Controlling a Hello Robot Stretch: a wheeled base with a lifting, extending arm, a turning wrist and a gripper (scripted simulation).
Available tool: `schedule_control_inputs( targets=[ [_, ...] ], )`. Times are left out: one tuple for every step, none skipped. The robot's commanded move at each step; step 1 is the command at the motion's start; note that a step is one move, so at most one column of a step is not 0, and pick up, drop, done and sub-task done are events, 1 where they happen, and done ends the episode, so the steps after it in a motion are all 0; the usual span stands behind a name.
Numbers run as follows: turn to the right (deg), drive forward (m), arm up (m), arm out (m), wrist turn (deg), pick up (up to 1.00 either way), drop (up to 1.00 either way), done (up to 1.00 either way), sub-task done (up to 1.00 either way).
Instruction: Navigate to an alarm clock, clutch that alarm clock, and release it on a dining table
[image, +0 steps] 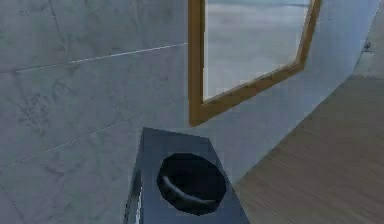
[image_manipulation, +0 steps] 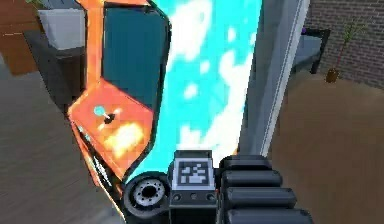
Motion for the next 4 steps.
schedule_control_inputs(
  targets=[
    [-45.0,0.0,0.0,0.0,0.0,0.0,0.0,0.0,0.0],
    [-30.0,0.0,0.0,0.0,0.0,0.0,0.0,0.0,0.0],
    [0.0,0.5,0.0,0.0,0.0,0.0,0.0,0.0,0.0],
    [-9.0,0.0,0.0,0.0,0.0,0.0,0.0,0.0,0.0]
  ],
)
